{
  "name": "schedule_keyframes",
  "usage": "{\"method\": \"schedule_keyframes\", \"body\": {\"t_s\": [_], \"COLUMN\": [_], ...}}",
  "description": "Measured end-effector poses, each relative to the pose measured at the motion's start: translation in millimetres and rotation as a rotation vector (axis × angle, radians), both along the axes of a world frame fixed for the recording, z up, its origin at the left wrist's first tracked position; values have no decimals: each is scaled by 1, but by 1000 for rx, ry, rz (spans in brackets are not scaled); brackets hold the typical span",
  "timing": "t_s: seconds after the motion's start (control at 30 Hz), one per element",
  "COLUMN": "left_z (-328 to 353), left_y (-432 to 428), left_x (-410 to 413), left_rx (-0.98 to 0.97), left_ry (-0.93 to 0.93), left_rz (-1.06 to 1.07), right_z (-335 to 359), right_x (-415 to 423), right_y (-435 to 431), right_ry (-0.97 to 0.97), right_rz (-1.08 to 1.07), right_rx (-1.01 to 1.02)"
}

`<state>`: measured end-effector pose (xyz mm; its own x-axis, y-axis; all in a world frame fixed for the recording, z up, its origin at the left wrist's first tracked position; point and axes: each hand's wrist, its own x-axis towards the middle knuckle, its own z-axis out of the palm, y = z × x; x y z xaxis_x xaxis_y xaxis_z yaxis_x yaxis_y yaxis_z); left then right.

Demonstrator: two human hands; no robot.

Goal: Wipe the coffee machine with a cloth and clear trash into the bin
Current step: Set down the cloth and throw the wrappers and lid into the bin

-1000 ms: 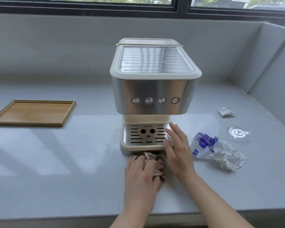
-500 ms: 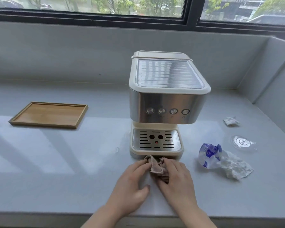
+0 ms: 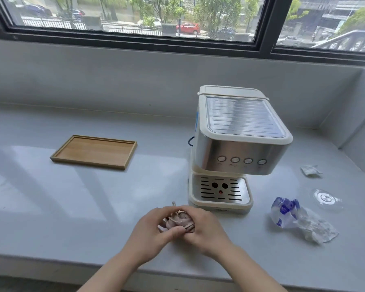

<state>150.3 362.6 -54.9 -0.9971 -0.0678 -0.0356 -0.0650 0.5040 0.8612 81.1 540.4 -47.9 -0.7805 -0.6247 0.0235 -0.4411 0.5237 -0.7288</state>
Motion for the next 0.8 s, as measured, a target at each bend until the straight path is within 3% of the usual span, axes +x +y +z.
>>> {"method": "schedule_keyframes", "body": {"t_s": [0.1, 0.23, 0.37, 0.47, 0.57, 0.8], "left_z": [-4, -10, -11, -11, -10, 5], "left_y": [-15, -19, -12, -8, -7, -29], "left_x": [-2, 0, 6, -1, -13, -22], "left_rx": [-241, -346, -256, -449, -600, -442], "left_ry": [24, 30, 59, 14, 74, 43], "left_rz": [42, 36, -92, -242, -251, -197], "right_z": [-1, -9, -8, -2, 5, 26], "right_x": [4, 5, 4, -1, -4, -6], "right_y": [-14, 15, 24, 12, 3, -15], "right_ry": [74, 224, 202, 257, 263, 199], "right_rz": [108, 78, 62, 95, 97, 103], "right_rx": [46, 388, 360, 376, 362, 370]}}
